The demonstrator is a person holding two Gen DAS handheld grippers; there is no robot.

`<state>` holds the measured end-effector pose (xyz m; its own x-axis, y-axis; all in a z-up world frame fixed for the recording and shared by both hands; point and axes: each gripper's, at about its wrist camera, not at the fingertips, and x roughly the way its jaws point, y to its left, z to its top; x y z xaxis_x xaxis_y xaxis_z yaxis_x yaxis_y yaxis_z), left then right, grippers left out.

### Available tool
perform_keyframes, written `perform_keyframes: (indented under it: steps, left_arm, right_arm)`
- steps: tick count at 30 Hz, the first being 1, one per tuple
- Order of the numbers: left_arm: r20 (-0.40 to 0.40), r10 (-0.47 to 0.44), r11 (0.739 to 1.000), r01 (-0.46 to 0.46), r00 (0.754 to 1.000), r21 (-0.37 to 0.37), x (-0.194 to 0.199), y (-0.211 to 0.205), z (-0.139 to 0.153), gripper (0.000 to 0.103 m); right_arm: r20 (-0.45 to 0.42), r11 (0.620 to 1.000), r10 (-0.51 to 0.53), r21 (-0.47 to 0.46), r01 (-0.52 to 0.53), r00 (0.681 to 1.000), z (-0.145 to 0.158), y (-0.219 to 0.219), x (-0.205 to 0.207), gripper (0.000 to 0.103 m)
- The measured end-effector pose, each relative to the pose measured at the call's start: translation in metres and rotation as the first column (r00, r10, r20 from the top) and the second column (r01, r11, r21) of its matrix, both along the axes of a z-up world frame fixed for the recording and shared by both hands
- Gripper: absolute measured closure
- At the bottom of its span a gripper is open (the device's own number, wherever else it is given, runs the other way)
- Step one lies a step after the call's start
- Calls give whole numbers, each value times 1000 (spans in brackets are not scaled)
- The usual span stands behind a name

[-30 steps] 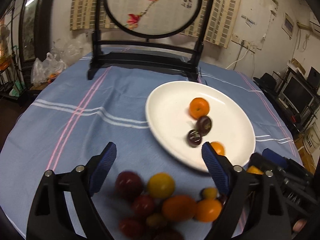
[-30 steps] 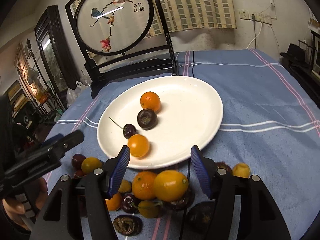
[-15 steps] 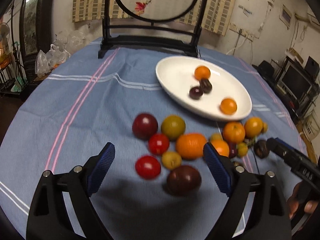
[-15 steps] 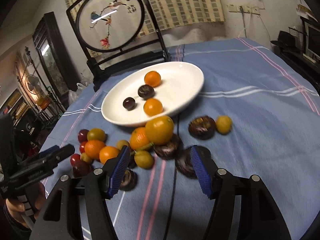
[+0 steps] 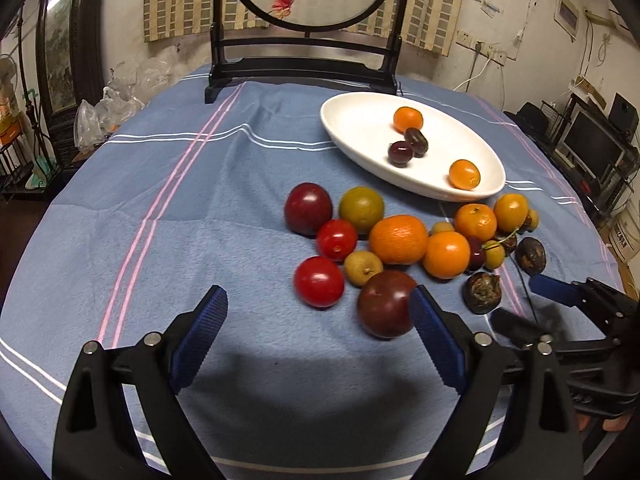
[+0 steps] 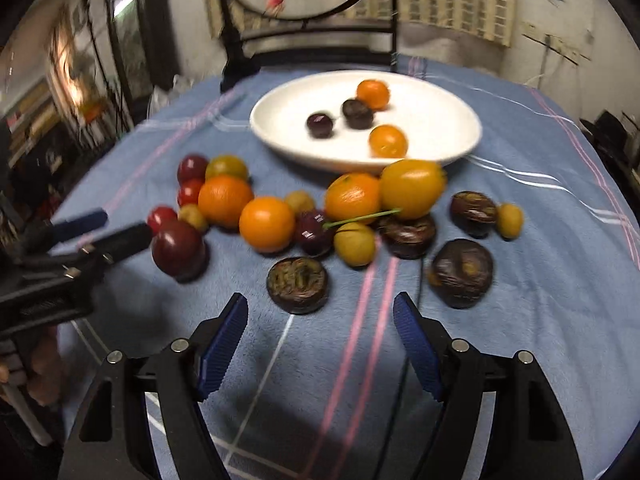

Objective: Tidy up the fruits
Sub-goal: 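Withdraw both grippers from the plate back toward the fruit pile, then grasp another dark brown dried fruit with the right gripper while the left gripper grasps a large dark red plum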

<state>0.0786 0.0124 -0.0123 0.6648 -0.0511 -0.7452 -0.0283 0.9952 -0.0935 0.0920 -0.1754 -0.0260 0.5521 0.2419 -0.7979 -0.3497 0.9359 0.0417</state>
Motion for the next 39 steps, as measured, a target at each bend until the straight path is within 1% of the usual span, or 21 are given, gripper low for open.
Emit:
perform_keyframes:
  steps: [2,4,6,7,8,12,15,20,22,23,24,25,28,30,32,34,36,39]
  left_arm:
    - [-2,-2,1000,2,1000,4,-1,2,-1,14]
    - [-7,-3,1000,3,1000,2,-2,4,-2,14]
    - [-14,-8,1000,8,1000,-1,-3,5,-4,14]
    - [-19,-12,1000,12,1000,0,-3,4,-5,14]
    - [-23,-16,1000,16,1000,2,-4,3,-6,14]
    - [-35,-37,999,37,999,10,-6,-2,-8,14]
    - [-38,-68,997,69,997,20,-9,-12,-9,14]
    - [-54,-120,992,122,991,27,-9,-31,-12,14]
    - [-73,-140,989,142,988,35,-6,-39,-14,22]
    - [-91,-155,987,159,984,40,-4,-44,-17,29]
    - [-107,-161,985,166,981,40,-2,-47,-19,32]
    - [-124,-162,985,167,979,35,1,-49,-21,32]
    - [-155,-145,989,146,977,-3,9,-50,-26,34]
    - [-153,-120,993,120,981,-10,14,-48,-27,38]
    - [-163,-105,994,105,981,-12,20,-47,-26,39]
    - [-171,-92,996,93,981,-2,24,-47,-25,47]
    - [-174,-85,996,88,981,14,28,-47,-25,61]
    - [-174,-86,996,90,981,14,27,-46,-24,63]
  right_arm:
    - [-14,1000,16,-17,-16,1000,-3,8,4,28]
    - [-29,999,19,-30,-20,999,-7,13,7,34]
    - [-44,999,8,-42,-10,999,-11,16,12,50]
    - [-30,999,2,-47,-3,1000,-10,16,12,55]
    - [-28,999,1,-43,-2,1000,-9,16,14,65]
    - [-35,1000,-17,12,18,999,-7,5,11,65]
    - [-17,999,-26,46,27,1000,-2,-7,2,65]
    - [-4,997,-25,78,25,1000,1,-23,-9,65]
    - [1,995,-21,94,21,1000,3,-31,-14,65]
    - [4,995,-21,102,21,1000,4,-34,-16,65]
    - [8,994,-22,108,21,1000,5,-37,-18,65]
    - [11,993,-20,117,18,1000,7,-41,-21,65]
    - [21,991,-18,134,15,1000,9,-48,-26,65]
    - [22,989,-15,146,12,1000,10,-52,-27,65]
    - [21,987,-15,158,12,1000,10,-55,-29,65]
    - [21,986,-15,165,11,1000,10,-58,-30,65]
    - [19,985,-14,169,10,1000,10,-59,-30,65]
    - [23,986,-11,168,7,1000,10,-58,-31,65]
